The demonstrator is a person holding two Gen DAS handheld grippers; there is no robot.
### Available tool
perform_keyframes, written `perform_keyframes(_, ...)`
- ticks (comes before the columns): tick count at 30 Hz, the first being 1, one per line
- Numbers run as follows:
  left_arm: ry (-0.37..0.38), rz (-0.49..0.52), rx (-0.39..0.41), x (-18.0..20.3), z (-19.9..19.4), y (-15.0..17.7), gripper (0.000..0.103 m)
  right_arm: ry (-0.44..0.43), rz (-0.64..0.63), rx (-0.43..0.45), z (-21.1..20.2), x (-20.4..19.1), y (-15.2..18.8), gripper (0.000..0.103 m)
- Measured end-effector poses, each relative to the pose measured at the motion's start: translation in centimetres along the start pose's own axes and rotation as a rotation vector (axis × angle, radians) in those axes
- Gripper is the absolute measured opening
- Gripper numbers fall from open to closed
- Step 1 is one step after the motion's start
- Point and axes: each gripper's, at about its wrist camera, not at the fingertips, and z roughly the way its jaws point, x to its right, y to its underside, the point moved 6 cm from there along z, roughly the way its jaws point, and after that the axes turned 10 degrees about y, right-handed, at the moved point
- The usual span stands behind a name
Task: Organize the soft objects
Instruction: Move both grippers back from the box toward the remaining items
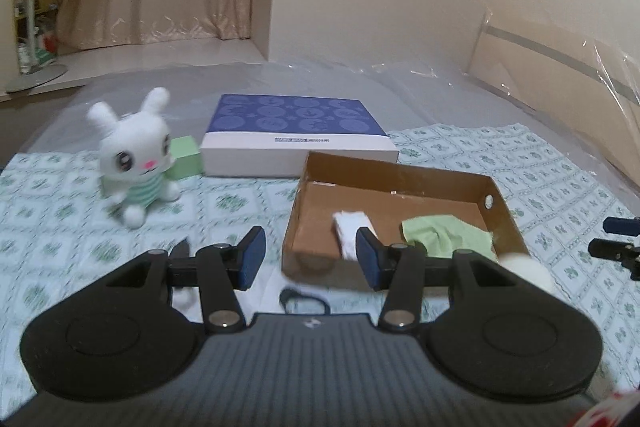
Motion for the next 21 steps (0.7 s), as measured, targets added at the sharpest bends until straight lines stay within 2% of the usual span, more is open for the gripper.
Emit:
perform_keyframes(6, -0.001, -0.07, 0.021, 1.3, -5.9, 3.9, 0.045, 0.008, 0.017, 0.021, -6.2, -1.1, 1.9, 0.068)
perform_keyframes(13, -0.021, -0.076, 0.047, 3.4, -11.7, 8.3, 0.047, -0.014, 0.026, 0.064, -12.4, -3.9, 4.3, 0.068)
perform_keyframes(21, -0.075, -0.075, 0.05, 5.7, -15.6, 13.2, 0.052, -0.032, 0.088, 0.05, -16.9, -6.7, 8.1, 0.068)
